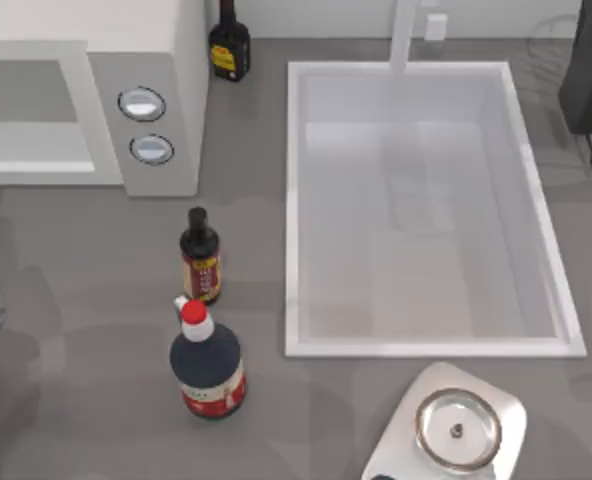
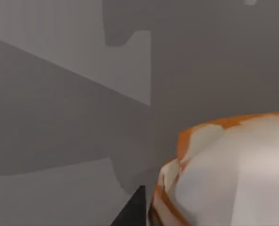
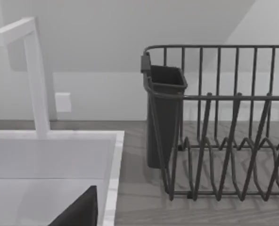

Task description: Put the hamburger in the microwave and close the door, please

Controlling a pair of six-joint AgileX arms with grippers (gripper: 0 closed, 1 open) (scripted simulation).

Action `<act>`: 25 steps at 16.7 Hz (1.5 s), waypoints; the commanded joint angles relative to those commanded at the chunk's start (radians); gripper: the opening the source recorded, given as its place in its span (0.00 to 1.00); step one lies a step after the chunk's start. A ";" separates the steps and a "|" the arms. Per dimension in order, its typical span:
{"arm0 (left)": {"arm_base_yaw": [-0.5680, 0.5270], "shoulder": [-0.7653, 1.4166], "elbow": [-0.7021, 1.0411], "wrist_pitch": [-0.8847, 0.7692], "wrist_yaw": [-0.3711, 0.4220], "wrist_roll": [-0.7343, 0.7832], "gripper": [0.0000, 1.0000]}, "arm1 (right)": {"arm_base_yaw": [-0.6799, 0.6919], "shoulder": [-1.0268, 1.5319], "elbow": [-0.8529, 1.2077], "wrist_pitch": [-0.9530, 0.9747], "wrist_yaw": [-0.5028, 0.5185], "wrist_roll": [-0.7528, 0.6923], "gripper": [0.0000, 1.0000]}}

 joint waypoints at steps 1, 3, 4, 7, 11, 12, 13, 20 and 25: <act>-0.001 -0.017 0.028 -0.055 0.000 0.000 0.00 | 0.000 0.000 0.000 0.000 0.000 0.000 1.00; -0.002 -0.055 0.088 -0.171 0.000 -0.002 0.00 | 0.000 0.000 0.000 0.000 0.000 0.000 1.00; -0.002 -0.074 0.117 -0.221 0.000 -0.003 0.00 | 0.000 0.000 0.000 0.000 0.000 0.000 1.00; -0.004 -0.122 0.178 -0.307 0.000 -0.009 0.00 | 0.000 0.000 0.000 0.000 0.000 0.000 1.00; -0.003 -0.124 0.182 -0.311 0.000 -0.008 0.00 | 0.000 0.000 0.000 0.000 0.000 0.000 1.00; -0.003 -0.124 0.182 -0.311 0.000 -0.008 0.00 | 0.000 0.000 0.000 0.000 0.000 0.000 1.00; -0.002 -0.121 0.182 -0.301 0.001 -0.014 0.00 | 0.000 0.000 0.000 0.000 0.000 0.000 1.00; 0.009 0.001 0.179 0.063 0.051 -0.217 0.00 | 0.000 0.000 0.000 0.000 0.000 0.000 1.00; 0.018 0.163 0.133 0.571 0.111 -0.483 0.00 | 0.000 0.000 0.000 0.000 0.000 0.000 1.00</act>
